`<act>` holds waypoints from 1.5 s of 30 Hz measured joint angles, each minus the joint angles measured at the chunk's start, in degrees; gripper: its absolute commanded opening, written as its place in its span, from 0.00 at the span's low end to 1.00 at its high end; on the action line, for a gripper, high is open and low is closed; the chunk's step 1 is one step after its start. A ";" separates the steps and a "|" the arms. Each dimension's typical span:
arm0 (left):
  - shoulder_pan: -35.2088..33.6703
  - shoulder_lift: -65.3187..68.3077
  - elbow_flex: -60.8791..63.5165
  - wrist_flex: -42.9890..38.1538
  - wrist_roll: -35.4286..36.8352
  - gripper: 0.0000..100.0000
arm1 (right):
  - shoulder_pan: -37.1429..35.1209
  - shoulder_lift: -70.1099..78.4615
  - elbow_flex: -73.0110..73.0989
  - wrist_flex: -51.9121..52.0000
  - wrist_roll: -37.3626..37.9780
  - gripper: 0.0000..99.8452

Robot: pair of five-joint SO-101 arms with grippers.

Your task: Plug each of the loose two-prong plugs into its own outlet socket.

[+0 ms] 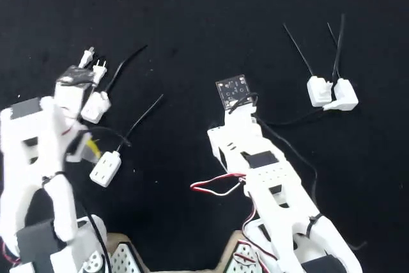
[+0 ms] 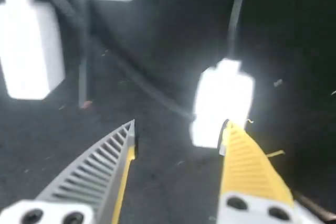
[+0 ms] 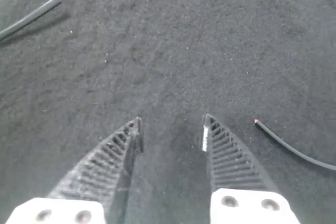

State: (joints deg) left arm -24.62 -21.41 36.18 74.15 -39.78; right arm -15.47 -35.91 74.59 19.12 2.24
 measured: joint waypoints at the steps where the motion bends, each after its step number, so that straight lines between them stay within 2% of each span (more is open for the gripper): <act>1: -1.58 0.00 0.00 -0.35 -1.67 0.26 | 0.00 0.00 0.00 0.00 0.00 0.17; 4: -4.04 0.00 2.37 -3.87 -4.75 0.26 | 0.00 0.00 0.00 0.00 0.00 0.17; 9: -4.40 0.00 11.43 -14.42 -5.36 0.26 | 0.00 0.00 0.00 0.00 0.00 0.17; 12: -2.46 0.00 15.56 -15.65 -5.36 0.26 | 0.00 0.00 0.00 0.00 0.00 0.17; 18: 10.46 0.00 16.26 -6.77 2.11 0.26 | 0.70 0.00 0.00 0.00 0.00 0.17; 25: 28.66 0.00 16.26 -8.00 13.80 0.26 | 7.91 0.00 0.00 0.00 0.00 0.17; 30: 37.27 0.00 16.26 -9.05 18.64 0.26 | 8.35 0.00 0.00 0.00 0.00 0.17; 34: 36.84 0.00 12.84 -2.90 18.02 0.26 | 8.35 0.00 0.00 0.00 0.00 0.17; 37: 33.49 0.00 6.15 0.26 18.11 0.26 | 8.35 0.00 0.00 0.00 0.00 0.17; 40: 30.68 0.00 2.64 -2.64 23.21 0.26 | 8.35 0.00 0.00 0.00 0.00 0.17; 45: 30.51 1.67 3.52 -15.12 34.55 0.26 | 8.35 0.00 0.00 0.00 0.00 0.17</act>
State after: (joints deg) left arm 5.89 -19.74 39.69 59.03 -5.23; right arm -7.12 -35.91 74.59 19.12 2.24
